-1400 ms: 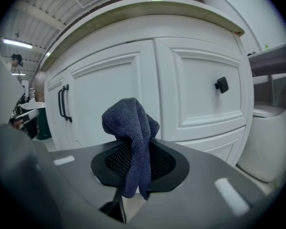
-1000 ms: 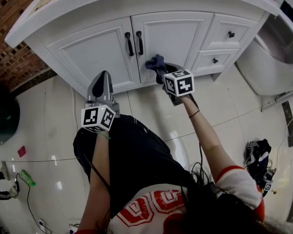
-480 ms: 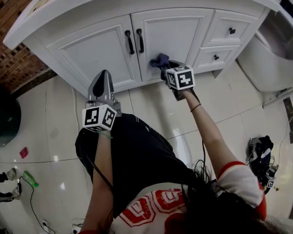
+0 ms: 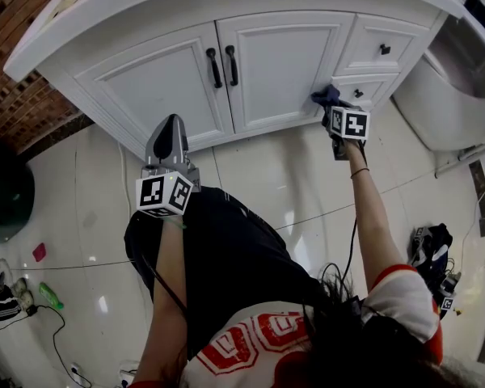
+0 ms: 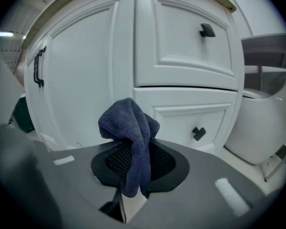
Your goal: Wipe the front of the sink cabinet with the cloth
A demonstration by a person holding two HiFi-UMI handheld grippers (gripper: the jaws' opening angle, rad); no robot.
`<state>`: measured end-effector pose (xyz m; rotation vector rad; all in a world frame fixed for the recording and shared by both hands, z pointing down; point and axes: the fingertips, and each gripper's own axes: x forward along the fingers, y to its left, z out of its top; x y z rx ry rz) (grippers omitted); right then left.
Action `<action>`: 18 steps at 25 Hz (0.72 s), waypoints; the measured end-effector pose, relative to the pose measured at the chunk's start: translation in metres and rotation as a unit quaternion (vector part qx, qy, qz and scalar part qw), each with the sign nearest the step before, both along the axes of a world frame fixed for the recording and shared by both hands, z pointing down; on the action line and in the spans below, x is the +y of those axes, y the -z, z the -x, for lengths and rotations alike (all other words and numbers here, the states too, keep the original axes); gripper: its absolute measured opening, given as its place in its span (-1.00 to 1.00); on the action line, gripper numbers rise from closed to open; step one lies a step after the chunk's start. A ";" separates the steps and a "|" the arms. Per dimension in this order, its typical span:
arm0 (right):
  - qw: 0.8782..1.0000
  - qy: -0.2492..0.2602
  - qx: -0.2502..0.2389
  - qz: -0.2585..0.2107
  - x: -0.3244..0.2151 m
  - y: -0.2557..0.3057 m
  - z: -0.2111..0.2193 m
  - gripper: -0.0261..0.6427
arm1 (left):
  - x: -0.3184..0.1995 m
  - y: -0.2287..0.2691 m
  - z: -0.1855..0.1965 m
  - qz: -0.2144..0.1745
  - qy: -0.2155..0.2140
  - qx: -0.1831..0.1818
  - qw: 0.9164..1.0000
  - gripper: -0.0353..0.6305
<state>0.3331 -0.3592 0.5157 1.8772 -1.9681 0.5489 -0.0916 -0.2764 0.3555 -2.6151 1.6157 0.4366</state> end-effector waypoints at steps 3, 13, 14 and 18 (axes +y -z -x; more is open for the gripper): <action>0.999 -0.009 -0.031 -0.002 0.009 -0.010 -0.013 -0.68 | -0.001 -0.001 0.002 0.002 0.001 0.007 1.000 -0.89; 0.987 0.145 -0.061 0.031 0.032 -0.059 0.139 -0.68 | 0.000 0.000 -0.002 -0.001 -0.002 -0.002 1.000 -0.89; 0.983 0.167 -0.062 0.034 0.033 -0.062 0.161 -0.68 | 0.000 0.000 -0.001 0.000 -0.001 -0.001 1.000 -0.89; 0.970 0.237 -0.053 0.032 0.033 -0.068 0.237 -0.68 | 0.000 0.000 0.001 0.001 0.001 0.001 1.000 -0.89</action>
